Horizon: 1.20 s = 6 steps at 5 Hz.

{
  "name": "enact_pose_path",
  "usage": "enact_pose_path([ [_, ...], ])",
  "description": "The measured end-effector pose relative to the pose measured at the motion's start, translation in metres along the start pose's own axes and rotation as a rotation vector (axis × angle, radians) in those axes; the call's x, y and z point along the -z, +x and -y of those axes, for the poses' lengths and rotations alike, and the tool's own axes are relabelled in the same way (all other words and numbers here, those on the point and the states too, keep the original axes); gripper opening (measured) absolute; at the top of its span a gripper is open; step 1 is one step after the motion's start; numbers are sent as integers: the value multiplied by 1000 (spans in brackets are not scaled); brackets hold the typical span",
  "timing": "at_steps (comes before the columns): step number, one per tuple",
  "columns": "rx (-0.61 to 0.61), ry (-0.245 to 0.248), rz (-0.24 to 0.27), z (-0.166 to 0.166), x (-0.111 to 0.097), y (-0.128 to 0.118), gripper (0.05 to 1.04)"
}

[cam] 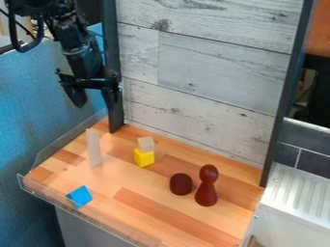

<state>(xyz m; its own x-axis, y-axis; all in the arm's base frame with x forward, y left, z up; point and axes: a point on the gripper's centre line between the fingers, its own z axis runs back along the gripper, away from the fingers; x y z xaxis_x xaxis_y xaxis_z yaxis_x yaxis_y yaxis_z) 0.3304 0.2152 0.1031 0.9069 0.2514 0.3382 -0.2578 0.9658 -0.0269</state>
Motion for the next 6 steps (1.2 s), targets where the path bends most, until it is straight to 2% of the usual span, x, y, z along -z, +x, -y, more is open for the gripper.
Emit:
enact_pose_path([
  [1, -66, 92, -18, 1, 5, -1, 1000],
  [2, -210, 178, -26, -14, 9, 6, 1000],
  [3, -303, 199, -69, -27, 32, 11, 1000],
  [4, -361, 194, -85, -39, 45, 12, 1000],
  [5, -389, 155, -80, -44, 48, 12, 1000],
  [6, -416, 128, -108, -46, 55, 5, 1000],
])
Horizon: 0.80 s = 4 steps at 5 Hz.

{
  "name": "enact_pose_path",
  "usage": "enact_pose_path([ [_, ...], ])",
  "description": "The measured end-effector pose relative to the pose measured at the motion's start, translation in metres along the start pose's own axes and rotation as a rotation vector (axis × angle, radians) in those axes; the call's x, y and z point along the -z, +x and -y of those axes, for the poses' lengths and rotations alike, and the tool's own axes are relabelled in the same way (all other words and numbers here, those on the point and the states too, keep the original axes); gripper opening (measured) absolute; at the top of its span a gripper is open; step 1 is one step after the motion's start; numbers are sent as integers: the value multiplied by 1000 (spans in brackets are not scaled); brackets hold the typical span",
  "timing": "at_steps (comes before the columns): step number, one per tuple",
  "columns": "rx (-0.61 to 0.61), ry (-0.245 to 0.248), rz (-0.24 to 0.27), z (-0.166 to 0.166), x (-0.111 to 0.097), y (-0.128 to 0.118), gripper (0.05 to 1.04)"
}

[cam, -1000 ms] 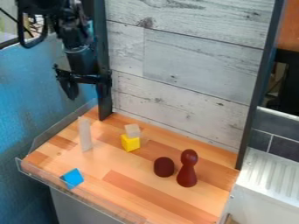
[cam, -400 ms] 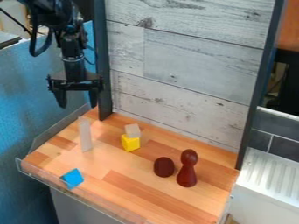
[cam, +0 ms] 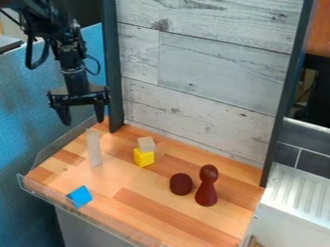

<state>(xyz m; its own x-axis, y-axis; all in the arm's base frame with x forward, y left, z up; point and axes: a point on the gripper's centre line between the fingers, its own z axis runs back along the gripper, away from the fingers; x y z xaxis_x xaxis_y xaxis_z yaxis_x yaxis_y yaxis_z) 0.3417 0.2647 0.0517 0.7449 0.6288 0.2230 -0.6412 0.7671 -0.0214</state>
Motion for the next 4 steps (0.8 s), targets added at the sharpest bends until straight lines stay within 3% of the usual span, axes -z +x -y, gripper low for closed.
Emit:
enact_pose_path([
  [2, -124, -9, 19, 0, 3, 2, 1000],
  [4, -196, 32, -11, 0, 19, -2, 1000],
])
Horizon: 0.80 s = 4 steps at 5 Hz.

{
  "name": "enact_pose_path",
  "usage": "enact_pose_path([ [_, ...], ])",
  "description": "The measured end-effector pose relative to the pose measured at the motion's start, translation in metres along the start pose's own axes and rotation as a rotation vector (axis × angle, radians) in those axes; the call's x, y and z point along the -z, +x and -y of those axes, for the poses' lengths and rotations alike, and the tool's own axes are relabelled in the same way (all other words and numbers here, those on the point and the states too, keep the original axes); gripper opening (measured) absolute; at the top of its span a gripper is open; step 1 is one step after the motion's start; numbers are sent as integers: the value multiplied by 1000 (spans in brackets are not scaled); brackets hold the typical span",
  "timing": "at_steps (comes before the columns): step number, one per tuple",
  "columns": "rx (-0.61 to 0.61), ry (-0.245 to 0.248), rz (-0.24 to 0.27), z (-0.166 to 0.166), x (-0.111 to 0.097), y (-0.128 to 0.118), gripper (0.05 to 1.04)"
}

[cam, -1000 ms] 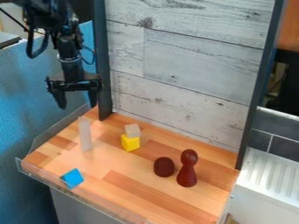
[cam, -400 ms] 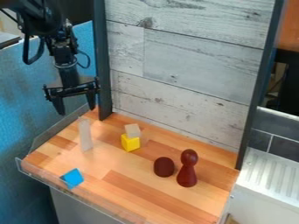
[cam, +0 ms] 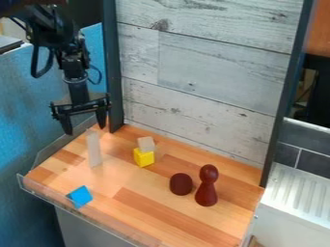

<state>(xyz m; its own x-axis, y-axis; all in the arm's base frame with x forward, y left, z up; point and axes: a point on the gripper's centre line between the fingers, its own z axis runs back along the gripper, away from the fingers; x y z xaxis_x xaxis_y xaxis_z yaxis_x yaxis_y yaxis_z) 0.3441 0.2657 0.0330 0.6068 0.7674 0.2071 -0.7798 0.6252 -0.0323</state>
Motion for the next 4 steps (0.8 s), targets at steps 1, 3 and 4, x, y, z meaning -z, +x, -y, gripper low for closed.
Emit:
enact_pose_path([
  [1, -23, 20, 0, 3, 3, 0, 1000],
  [3, -42, 56, -11, 2, 13, -3, 956],
  [4, -48, 79, -6, 1, 16, -3, 798],
])
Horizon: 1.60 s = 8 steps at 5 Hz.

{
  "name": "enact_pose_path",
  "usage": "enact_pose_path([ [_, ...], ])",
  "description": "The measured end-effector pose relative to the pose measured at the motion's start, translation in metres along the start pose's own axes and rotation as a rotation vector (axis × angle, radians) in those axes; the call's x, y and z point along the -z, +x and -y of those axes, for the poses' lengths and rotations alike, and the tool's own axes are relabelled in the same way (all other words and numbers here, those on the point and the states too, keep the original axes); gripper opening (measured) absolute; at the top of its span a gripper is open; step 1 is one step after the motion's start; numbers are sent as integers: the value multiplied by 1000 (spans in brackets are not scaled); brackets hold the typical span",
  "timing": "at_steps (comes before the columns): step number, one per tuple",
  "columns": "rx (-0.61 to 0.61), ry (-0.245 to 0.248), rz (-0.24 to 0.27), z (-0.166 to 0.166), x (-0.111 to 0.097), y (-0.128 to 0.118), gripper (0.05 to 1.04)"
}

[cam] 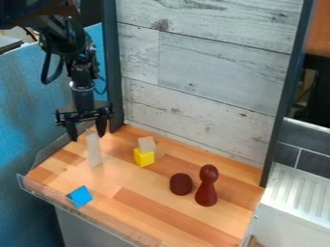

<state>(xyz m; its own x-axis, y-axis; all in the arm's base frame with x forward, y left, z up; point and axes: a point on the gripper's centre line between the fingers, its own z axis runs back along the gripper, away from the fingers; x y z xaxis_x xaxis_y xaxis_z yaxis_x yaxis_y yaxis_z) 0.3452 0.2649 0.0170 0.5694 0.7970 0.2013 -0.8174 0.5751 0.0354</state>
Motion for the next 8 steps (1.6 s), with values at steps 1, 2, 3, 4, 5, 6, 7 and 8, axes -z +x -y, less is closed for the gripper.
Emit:
enact_pose_path([
  [1, -12, -3, 5, 1, -2, 2, 495],
  [2, -20, -7, -10, 1, -2, 0, 409],
  [3, -21, -25, -31, 5, -3, -3, 409],
  [4, -18, -67, -50, 14, -8, -4, 409],
  [5, 17, -142, -57, 39, -29, -7, 409],
  [6, 98, -191, -41, 64, -51, -10, 409],
  [7, 178, -182, -2, 91, -61, -20, 409],
  [8, 230, -168, 24, 110, -74, -23, 409],
])
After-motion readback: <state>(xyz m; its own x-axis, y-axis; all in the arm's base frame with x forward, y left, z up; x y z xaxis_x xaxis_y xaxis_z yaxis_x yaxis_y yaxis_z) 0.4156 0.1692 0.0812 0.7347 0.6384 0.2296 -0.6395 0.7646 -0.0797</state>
